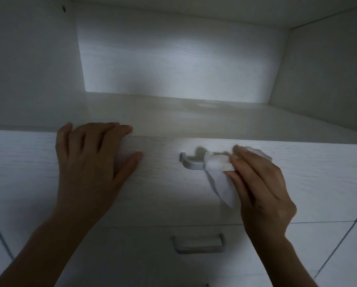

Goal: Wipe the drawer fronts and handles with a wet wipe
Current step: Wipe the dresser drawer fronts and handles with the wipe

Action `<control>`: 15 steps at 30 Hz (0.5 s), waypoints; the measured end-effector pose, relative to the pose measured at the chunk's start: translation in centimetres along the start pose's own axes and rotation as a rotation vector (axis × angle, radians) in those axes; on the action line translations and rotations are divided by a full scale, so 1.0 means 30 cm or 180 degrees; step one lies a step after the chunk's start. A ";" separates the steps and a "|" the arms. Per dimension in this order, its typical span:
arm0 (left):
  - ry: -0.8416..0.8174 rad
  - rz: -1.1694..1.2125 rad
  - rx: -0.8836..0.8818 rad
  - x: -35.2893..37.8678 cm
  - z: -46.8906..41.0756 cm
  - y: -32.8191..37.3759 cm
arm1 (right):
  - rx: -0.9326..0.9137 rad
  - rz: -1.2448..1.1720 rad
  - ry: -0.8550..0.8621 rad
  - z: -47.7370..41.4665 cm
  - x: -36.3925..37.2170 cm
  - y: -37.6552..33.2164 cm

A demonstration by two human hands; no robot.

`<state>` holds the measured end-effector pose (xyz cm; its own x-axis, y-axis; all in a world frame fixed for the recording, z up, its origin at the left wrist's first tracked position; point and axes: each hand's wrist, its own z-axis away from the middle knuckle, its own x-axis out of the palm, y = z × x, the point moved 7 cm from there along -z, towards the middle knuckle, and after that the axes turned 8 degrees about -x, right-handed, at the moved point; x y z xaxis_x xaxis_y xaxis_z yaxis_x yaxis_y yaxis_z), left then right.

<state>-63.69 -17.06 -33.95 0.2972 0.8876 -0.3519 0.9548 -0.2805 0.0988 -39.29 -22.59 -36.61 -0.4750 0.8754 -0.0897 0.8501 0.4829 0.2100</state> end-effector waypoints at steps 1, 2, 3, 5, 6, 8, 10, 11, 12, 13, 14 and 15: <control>0.0017 0.0002 0.0006 -0.001 0.000 0.002 | 0.0073 0.0028 0.0036 0.006 0.001 -0.005; 0.0039 0.0005 0.0017 -0.002 0.000 0.004 | 0.0106 0.0066 0.0038 0.009 0.005 -0.013; 0.0057 0.0012 0.0027 -0.003 -0.001 0.005 | 0.0108 0.0106 0.0020 0.008 0.011 -0.021; 0.0074 0.0023 0.0019 -0.002 -0.003 0.002 | 0.0058 0.0115 -0.0039 0.000 0.026 -0.033; 0.0081 0.0022 0.0001 -0.002 -0.003 0.000 | -0.0004 0.0088 -0.0066 -0.007 0.033 -0.041; 0.0102 0.0024 -0.0035 -0.003 -0.001 -0.003 | -0.0165 -0.0017 -0.0081 -0.024 0.045 -0.067; 0.0118 0.0017 -0.0058 -0.005 0.001 -0.001 | -0.0260 -0.0148 -0.0050 -0.044 0.067 -0.103; 0.0116 0.0015 -0.0063 -0.005 0.002 0.000 | -0.0291 -0.0213 -0.0040 -0.053 0.086 -0.123; 0.0107 0.0012 -0.0065 -0.006 0.001 0.003 | -0.0322 -0.0262 -0.0031 -0.062 0.105 -0.141; 0.0091 0.0007 -0.0068 -0.006 0.001 0.005 | -0.0353 -0.0279 -0.0031 -0.066 0.126 -0.156; 0.0070 0.0003 -0.0075 -0.007 0.001 0.007 | -0.0374 -0.0271 -0.0045 -0.067 0.144 -0.166; 0.0047 0.0003 -0.0080 -0.008 0.000 0.007 | -0.0393 -0.0258 -0.0076 -0.067 0.157 -0.169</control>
<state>-63.56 -17.34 -33.85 0.2980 0.8926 -0.3382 0.9544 -0.2722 0.1226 -46.30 -20.96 -36.14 -0.5343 0.8346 -0.1340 0.7740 0.5468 0.3192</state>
